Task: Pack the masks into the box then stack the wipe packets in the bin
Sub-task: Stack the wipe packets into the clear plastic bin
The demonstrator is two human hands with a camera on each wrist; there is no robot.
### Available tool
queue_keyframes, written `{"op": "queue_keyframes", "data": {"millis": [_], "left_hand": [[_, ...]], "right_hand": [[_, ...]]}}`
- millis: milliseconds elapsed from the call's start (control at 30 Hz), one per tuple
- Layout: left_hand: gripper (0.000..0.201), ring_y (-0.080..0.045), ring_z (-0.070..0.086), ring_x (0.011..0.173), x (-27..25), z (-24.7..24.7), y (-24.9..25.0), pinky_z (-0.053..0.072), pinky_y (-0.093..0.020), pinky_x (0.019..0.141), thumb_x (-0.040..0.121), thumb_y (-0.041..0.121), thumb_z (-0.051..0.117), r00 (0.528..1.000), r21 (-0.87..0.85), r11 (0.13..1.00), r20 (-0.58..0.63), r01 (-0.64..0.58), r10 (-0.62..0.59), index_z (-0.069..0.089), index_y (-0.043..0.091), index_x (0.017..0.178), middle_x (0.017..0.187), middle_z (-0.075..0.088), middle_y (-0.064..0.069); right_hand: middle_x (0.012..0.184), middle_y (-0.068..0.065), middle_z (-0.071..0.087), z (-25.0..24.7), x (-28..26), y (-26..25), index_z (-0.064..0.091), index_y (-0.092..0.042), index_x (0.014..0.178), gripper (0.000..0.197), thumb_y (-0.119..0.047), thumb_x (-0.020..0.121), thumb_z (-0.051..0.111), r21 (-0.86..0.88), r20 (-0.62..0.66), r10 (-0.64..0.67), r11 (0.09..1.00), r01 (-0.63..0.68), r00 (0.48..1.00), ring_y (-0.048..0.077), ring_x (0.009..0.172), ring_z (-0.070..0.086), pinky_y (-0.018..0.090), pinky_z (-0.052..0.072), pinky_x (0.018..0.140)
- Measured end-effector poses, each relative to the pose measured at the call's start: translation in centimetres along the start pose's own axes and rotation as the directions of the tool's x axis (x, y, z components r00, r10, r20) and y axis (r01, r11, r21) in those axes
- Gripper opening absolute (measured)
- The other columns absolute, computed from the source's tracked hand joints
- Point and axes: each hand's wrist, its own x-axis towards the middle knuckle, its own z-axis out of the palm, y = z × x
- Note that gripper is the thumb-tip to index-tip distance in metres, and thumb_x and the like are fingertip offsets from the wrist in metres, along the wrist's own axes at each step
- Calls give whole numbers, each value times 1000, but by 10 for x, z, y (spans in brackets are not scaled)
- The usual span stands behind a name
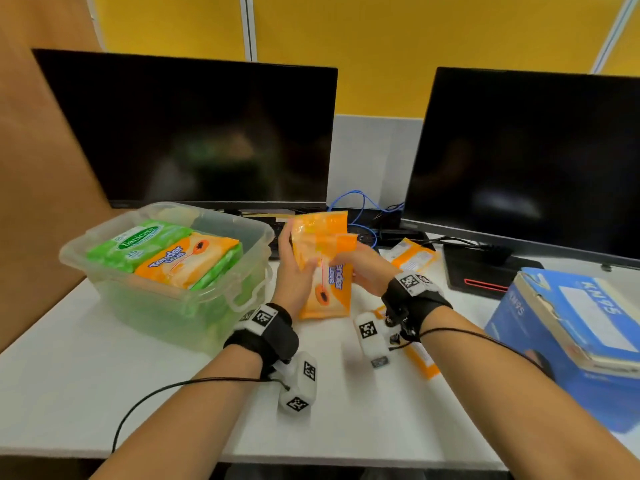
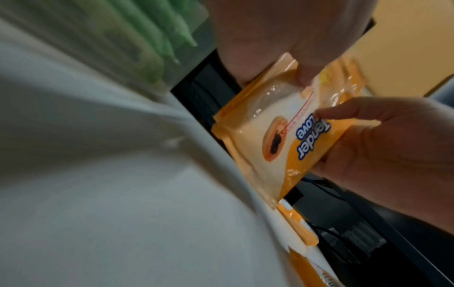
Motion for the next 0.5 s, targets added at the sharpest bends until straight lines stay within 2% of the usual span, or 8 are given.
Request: {"op": "queue_keyframes", "data": {"millis": [67, 133, 167, 233, 267, 333, 400, 500], "left_hand": [[80, -6, 42, 127, 3, 4, 9, 40, -7, 94, 91, 0, 52, 993, 1, 994, -29, -114, 114, 7, 31, 149, 146, 30, 5], [71, -3, 49, 120, 3, 6, 7, 44, -11, 94, 91, -1, 52, 988, 22, 992, -83, -126, 128, 18, 29, 146, 137, 41, 4], [65, 1, 55, 109, -1, 8, 3, 48, -14, 89, 90, 0, 53, 991, 13, 996, -100, -86, 87, 26, 27, 142, 127, 49, 5], [50, 13, 60, 76, -10, 13, -7, 51, -12, 69, 86, -2, 56, 993, 17, 998, -105, 57, -55, 39, 21, 127, 101, 57, 5], [41, 12, 59, 67, -13, 15, -13, 52, -13, 64, 83, 1, 59, 990, 39, 992, -81, 119, -116, 46, 19, 117, 94, 60, 3], [33, -2, 66, 74, -14, 15, -27, 58, -33, 77, 72, 20, 71, 977, 76, 975, -37, 210, -208, 56, 22, 102, 89, 68, -1], [39, -19, 68, 86, -10, 14, -33, 55, -48, 83, 65, 38, 70, 973, 97, 968, -29, 230, -228, 59, 28, 102, 91, 71, 1], [37, -15, 63, 94, -8, 18, 4, 50, -32, 79, 74, 26, 62, 986, 100, 982, -49, 161, -157, 54, 26, 110, 98, 65, 7]], "right_hand": [[102, 13, 64, -4, -4, -5, 60, -8, 108, 31, 1, 79, 57, 66, -62, -189, 979, 193, 980, 26, 98, 61, 40, 47, 88], [101, 7, 63, -1, -11, -4, 59, -11, 105, 31, 7, 81, 54, 74, -98, -233, 968, 240, 968, 20, 98, 60, 37, 48, 88], [99, 6, 62, 1, -12, 3, 59, -11, 103, 32, 9, 80, 52, 67, -97, -208, 974, 215, 973, 20, 97, 59, 37, 47, 87], [94, 9, 61, 6, -16, 22, 60, 0, 103, 34, 7, 71, 51, 34, -72, -149, 988, 152, 986, 22, 91, 58, 37, 47, 82], [90, 11, 61, 8, -17, 31, 59, 5, 103, 39, 4, 65, 51, 16, -63, -153, 988, 154, 986, 22, 88, 58, 37, 46, 79], [90, 13, 64, 8, -18, 38, 61, 0, 100, 36, 3, 65, 51, -8, -50, -169, 986, 169, 984, 25, 88, 60, 42, 49, 82], [98, 13, 65, 7, -20, 31, 61, -12, 99, 34, 11, 77, 49, -23, -33, -174, 985, 173, 984, 27, 95, 61, 46, 49, 91], [105, 7, 65, 2, -25, 10, 57, -22, 103, 36, 7, 84, 50, -2, -23, -189, 982, 189, 982, 23, 99, 62, 43, 49, 93]]}}
